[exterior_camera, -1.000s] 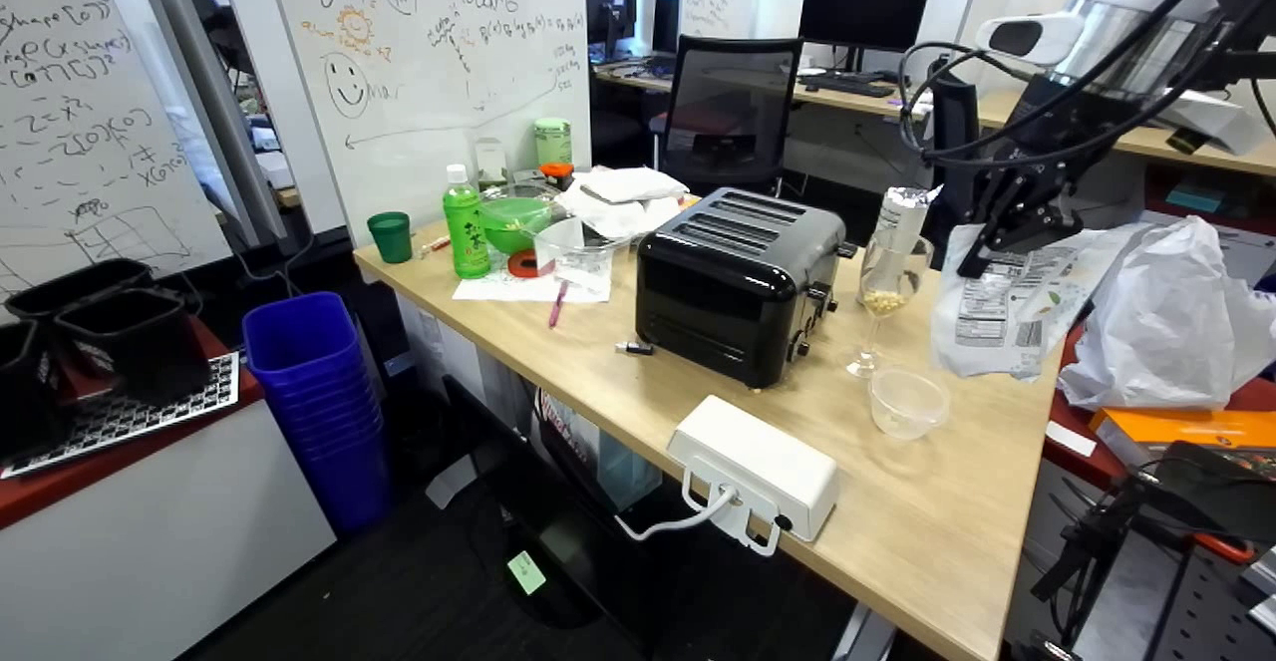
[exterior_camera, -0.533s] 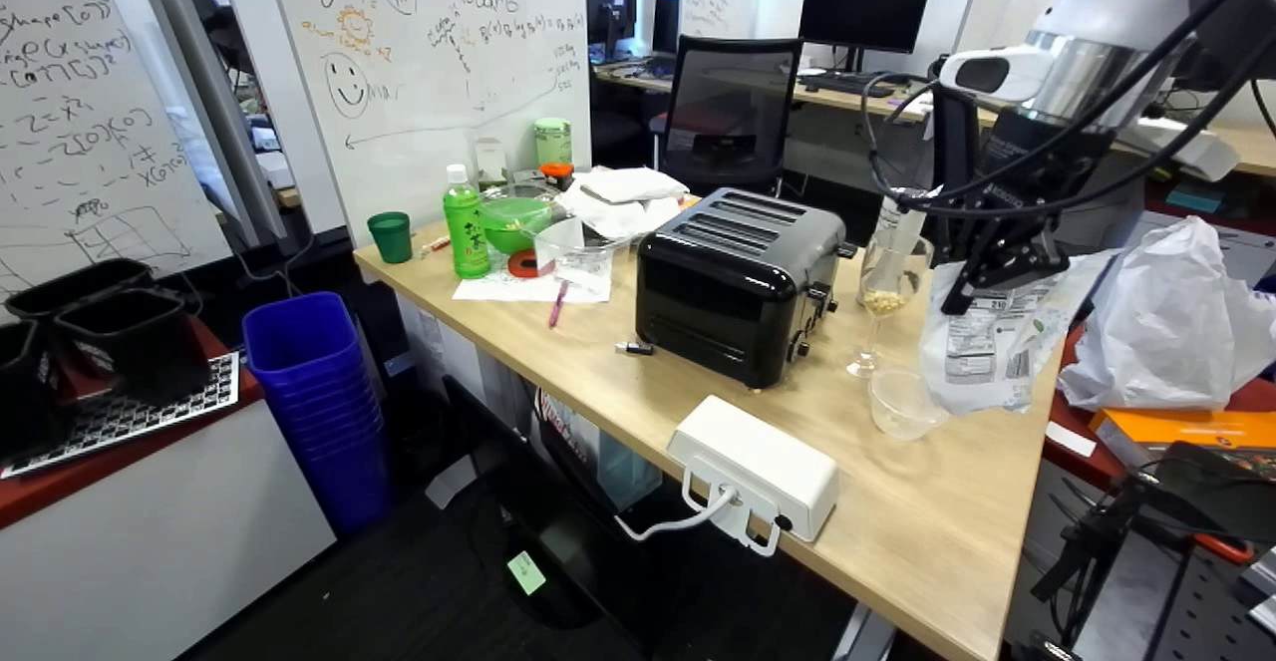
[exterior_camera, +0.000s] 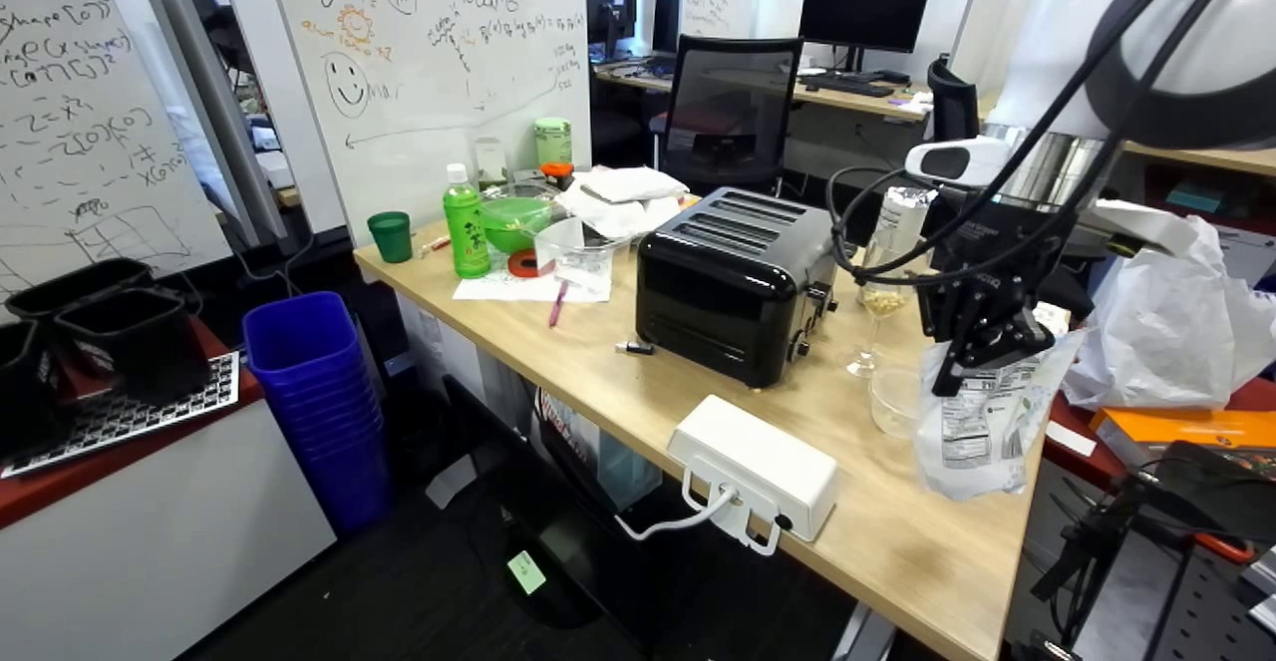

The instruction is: Pick up the sachet from the table and move it to the left.

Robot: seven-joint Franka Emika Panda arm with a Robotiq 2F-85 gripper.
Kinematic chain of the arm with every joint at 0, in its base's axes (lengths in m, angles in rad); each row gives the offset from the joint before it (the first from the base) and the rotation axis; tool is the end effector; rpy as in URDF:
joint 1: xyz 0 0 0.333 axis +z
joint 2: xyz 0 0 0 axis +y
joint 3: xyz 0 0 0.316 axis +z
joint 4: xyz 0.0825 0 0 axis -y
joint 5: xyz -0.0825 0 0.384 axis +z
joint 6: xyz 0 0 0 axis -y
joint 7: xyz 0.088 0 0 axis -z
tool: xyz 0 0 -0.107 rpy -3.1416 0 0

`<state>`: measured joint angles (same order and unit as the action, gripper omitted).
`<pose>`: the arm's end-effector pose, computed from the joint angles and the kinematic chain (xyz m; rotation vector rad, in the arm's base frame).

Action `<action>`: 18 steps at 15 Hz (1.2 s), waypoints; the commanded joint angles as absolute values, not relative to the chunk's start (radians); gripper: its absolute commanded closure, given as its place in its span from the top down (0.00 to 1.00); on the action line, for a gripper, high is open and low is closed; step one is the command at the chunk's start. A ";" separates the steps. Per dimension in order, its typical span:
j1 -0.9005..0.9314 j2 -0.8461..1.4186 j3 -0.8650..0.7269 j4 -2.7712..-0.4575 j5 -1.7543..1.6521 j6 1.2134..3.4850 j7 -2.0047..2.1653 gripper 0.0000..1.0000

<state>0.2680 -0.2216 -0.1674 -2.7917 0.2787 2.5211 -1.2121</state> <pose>0.3683 0.0384 0.2685 -2.5239 -1.5230 -0.0793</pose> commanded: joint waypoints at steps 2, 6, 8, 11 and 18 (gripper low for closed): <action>0.259 -0.148 -0.153 -2.791 0.509 2.548 -1.404 0.00; 0.224 -0.084 -0.117 -2.791 0.661 2.556 -1.538 0.00; 0.200 -0.052 -0.092 -2.791 0.667 2.577 -1.558 0.00; 0.167 0.009 -0.055 -2.777 0.639 2.629 -1.562 0.00; 0.092 0.028 0.001 -2.745 0.566 2.672 -1.548 0.33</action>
<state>0.1414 0.0441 -0.0311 -2.7507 0.6046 2.6577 -1.5373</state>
